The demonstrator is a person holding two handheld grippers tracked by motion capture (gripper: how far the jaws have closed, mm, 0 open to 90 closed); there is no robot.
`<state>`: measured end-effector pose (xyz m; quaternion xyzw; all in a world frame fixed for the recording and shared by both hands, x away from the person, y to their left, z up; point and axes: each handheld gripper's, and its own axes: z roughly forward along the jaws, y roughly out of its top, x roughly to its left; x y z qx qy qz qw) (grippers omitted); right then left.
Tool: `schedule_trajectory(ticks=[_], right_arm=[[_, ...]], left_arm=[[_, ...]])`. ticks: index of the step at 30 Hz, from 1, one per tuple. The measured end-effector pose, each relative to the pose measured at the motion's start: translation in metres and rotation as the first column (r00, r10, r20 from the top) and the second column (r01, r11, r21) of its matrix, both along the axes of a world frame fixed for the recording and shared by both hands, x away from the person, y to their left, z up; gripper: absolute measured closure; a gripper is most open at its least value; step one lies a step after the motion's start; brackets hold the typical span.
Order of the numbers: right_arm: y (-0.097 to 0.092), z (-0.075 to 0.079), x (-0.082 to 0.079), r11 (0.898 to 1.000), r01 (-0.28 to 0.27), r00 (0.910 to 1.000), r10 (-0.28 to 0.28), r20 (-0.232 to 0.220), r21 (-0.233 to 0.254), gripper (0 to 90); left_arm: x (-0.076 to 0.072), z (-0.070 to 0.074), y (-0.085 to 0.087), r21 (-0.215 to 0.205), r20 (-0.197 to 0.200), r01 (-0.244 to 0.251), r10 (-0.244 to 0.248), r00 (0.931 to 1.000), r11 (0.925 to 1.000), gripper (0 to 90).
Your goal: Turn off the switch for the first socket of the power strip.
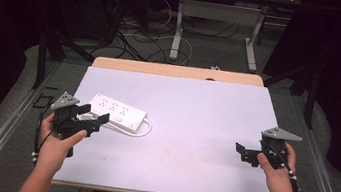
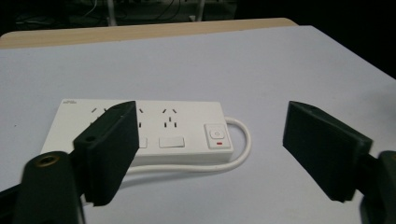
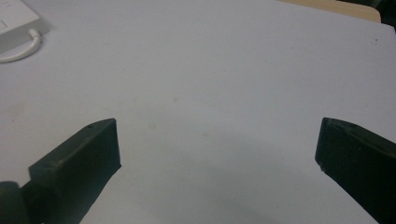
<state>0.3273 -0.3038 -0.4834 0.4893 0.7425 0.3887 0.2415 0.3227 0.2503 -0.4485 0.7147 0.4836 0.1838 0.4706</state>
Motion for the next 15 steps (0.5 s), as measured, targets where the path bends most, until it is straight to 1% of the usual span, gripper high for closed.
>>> schedule_trajectory(ticks=[2,5,8,11,12,15], right_arm=[[0.0001,0.0001,0.0000,1.000,0.003,1.0000,-0.003,0.003,0.000,0.0],[-0.0002,0.0002,-0.0002,1.000,0.004,1.0000,-0.004,-0.001,0.001,0.0],[-0.0001,-0.0001,-0.0001,1.000,0.001,1.0000,-0.001,0.000,0.002,0.0],[-0.0006,0.0000,-0.0003,1.000,0.003,1.0000,-0.003,-0.001,-0.001,0.0],[-0.0006,0.0000,-0.0003,1.000,0.003,1.0000,-0.003,-0.001,-0.001,0.0],[-0.0014,-0.0004,0.0001,1.000,-0.003,1.0000,0.003,0.001,-0.002,0.0]], left_arm=[[-0.0023,0.0001,0.0017,-0.004,-0.001,-0.002,0.002,1.0000,1.0000,13.7],[-0.0038,-0.0007,0.0027,-0.015,-0.007,0.008,-0.008,0.9999,0.9999,0.0],[-0.0049,-0.0023,0.0039,-0.016,0.005,0.015,-0.015,0.9999,0.9998,0.2],[-0.0048,-0.0050,0.0061,-0.026,0.018,0.013,-0.013,0.9998,0.9996,0.2],[-0.0051,-0.0059,0.0066,-0.037,0.025,0.010,-0.009,0.9996,0.9993,0.2],[-0.0059,-0.0068,0.0107,-0.041,0.050,0.011,-0.009,0.9987,0.9991,0.2]])
